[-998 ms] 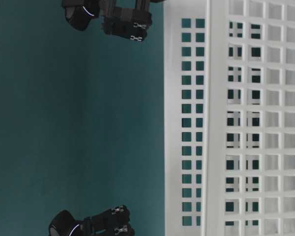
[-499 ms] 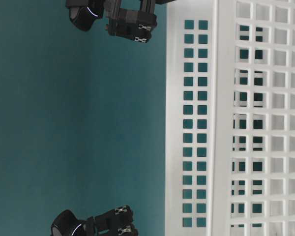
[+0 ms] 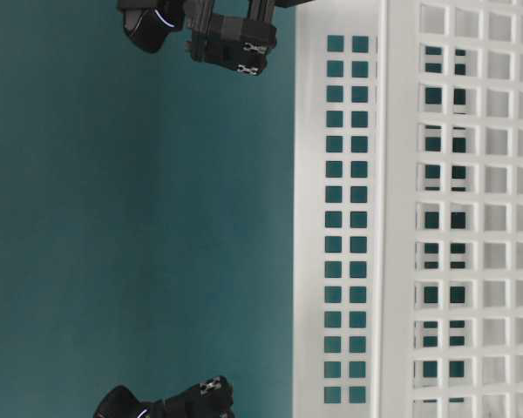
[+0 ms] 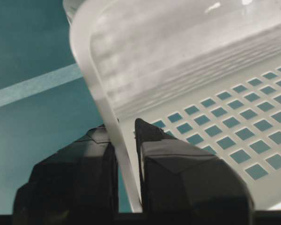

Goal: Lift the white basket with both hands.

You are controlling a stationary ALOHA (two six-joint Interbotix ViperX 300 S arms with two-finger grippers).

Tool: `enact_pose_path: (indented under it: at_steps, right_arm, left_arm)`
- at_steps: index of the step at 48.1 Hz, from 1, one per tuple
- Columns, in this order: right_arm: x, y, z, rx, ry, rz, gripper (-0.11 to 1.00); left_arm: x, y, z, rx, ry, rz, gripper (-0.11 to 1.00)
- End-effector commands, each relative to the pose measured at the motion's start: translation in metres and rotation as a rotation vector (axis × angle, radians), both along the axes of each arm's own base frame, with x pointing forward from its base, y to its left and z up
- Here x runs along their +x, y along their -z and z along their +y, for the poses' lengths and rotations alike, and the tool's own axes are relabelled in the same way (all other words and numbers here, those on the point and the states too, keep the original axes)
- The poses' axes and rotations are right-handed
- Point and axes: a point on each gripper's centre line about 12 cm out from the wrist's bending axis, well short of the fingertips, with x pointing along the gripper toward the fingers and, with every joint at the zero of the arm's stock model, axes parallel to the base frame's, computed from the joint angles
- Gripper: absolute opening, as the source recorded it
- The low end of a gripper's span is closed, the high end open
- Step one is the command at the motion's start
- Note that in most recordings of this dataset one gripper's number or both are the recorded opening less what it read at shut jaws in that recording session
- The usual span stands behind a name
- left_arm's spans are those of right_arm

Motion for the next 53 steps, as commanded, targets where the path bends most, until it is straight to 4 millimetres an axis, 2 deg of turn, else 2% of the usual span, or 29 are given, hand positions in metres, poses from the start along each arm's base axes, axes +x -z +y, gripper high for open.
enact_pose_path:
  at_steps: [1, 5, 9, 18, 23, 26, 33, 39, 53]
  right_arm:
    - [0.006, 0.004, 0.001, -0.009, -0.022, -0.024, 0.17]
    - [0.006, 0.004, 0.001, -0.011, -0.023, -0.024, 0.17]
    - [0.006, 0.004, 0.000, -0.016, -0.026, -0.026, 0.23]
    - [0.008, 0.003, -0.003, -0.030, -0.027, -0.042, 0.69]
    - [0.009, 0.003, -0.006, -0.036, -0.022, -0.041, 0.92]
    - [0.009, 0.002, -0.009, -0.041, -0.017, -0.044, 0.97]
    - [0.009, -0.002, -0.013, -0.043, -0.007, -0.052, 0.96]
    - [0.002, -0.013, -0.017, -0.043, 0.003, -0.045, 0.95]
    - [-0.015, -0.063, -0.021, -0.063, -0.001, -0.076, 0.95]
  left_arm:
    - [0.006, -0.005, 0.002, 0.010, 0.012, -0.053, 0.04]
    - [0.004, -0.004, 0.004, 0.010, 0.007, -0.050, 0.06]
    - [0.003, -0.003, 0.005, 0.010, 0.004, -0.048, 0.18]
    - [-0.001, -0.002, 0.005, 0.011, 0.001, -0.028, 0.72]
    - [-0.003, 0.000, 0.006, 0.016, 0.006, -0.013, 0.95]
    - [-0.004, 0.000, 0.006, 0.015, 0.005, -0.012, 0.96]
    - [-0.003, -0.001, 0.005, 0.014, 0.005, -0.018, 0.95]
    - [-0.003, -0.011, 0.004, 0.009, 0.004, -0.047, 0.95]
    - [-0.017, -0.046, 0.003, 0.016, 0.030, -0.132, 0.95]
